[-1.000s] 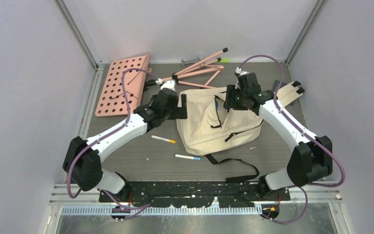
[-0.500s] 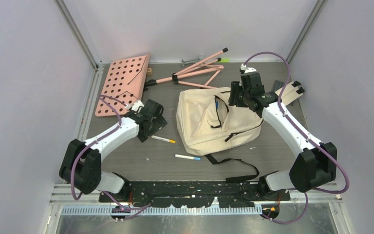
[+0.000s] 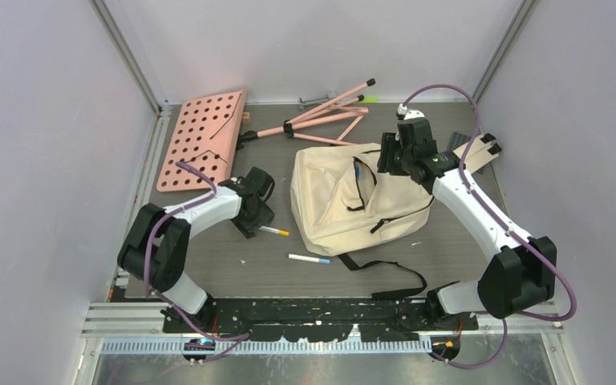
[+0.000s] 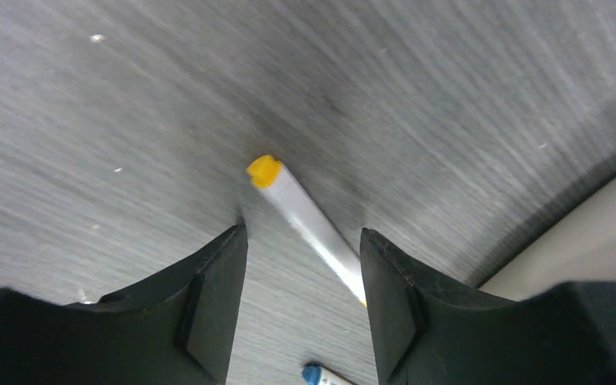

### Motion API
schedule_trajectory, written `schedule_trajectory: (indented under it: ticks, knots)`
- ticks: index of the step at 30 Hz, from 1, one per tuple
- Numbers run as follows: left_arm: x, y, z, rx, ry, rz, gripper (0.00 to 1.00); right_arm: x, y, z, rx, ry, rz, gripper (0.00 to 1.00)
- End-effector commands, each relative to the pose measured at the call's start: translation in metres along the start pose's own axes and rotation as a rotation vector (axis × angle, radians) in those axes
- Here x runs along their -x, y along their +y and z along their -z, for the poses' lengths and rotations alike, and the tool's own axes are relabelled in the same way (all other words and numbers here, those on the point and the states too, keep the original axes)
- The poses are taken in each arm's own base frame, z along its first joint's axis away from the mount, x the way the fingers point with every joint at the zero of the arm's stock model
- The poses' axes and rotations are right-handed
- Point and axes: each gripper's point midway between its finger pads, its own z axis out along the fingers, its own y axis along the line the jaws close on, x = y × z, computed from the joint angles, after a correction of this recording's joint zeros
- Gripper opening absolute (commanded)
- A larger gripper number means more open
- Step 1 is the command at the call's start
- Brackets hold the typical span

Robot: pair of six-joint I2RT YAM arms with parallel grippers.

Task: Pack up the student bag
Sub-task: Pick up the stationery from the center of the board.

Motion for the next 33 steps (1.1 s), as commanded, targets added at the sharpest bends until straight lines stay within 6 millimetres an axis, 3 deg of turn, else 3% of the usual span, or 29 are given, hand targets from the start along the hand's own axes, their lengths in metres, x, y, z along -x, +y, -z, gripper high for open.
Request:
schedule_trajectory:
  ticks: [1,8,13,15,19,25,29,33]
  knots:
    - [0.002,-0.011,-0.003,-0.005,0.020,0.028,0.54,0.023,0.001,0.011,0.004,-0.086,-0.001,0.54]
    - [-0.002,-0.008,-0.012,0.020,0.042,0.024,0.27,0.024,0.002,0.009,0.002,-0.084,0.000,0.53]
    - [0.004,-0.016,-0.008,-0.002,0.028,0.000,0.06,0.028,0.003,0.012,0.006,-0.093,0.001,0.53]
    - [0.007,-0.020,-0.004,-0.017,0.017,-0.011,0.00,0.029,0.003,0.013,0.009,-0.093,0.001,0.53]
    - [0.018,-0.042,0.012,-0.117,-0.012,-0.044,0.00,0.031,0.007,0.017,0.025,-0.092,0.007,0.53]
    - [0.033,-0.114,0.069,-0.502,-0.074,-0.133,0.00,0.042,0.031,0.029,0.153,-0.057,0.069,0.53]
    - [0.042,-0.149,0.124,-0.691,-0.138,-0.160,0.00,0.049,0.066,0.043,0.337,-0.008,0.106,0.54]
    - [0.045,-0.181,0.176,-0.857,-0.178,-0.187,0.00,0.040,0.100,0.053,0.512,0.079,0.111,0.56]
